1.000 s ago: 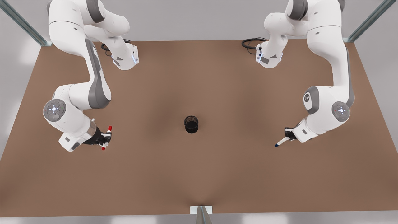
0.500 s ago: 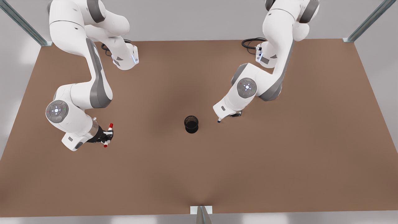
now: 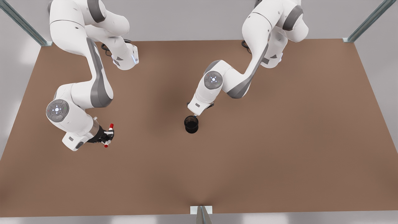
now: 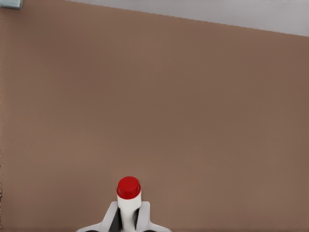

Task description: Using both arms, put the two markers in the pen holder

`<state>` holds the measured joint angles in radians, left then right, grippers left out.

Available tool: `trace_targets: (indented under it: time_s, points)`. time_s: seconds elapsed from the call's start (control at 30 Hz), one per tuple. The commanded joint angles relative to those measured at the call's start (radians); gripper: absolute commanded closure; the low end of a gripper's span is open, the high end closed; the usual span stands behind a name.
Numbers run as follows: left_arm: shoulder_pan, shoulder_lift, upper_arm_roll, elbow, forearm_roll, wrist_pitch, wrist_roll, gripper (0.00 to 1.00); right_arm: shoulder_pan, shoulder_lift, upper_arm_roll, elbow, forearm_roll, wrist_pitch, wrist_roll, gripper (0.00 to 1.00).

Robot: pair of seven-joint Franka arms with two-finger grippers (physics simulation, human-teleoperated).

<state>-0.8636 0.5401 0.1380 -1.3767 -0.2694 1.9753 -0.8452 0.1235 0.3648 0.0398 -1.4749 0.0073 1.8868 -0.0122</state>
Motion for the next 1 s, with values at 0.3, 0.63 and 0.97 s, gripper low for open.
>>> trace_targets:
  time_s: [0.3, 0.63, 0.97]
  points:
    - [-0.023, 0.061, 0.0, 0.005, 0.001, 0.119, -0.468, 0.19, 0.036, 0.036, 0.176, 0.004, -0.003, 0.152, 0.104, 0.75]
    - [0.311, -0.04, 0.043, 0.007, 0.012, -0.268, 0.379, 0.0, 0.134, 0.048, 0.281, 0.004, -0.003, 0.301, 0.428, 0.75]
    - [0.704, -0.338, -0.213, 0.004, 0.329, -0.463, 0.858, 0.0, 0.196, 0.105, 0.341, -0.016, -0.001, 0.485, 0.512, 0.75]
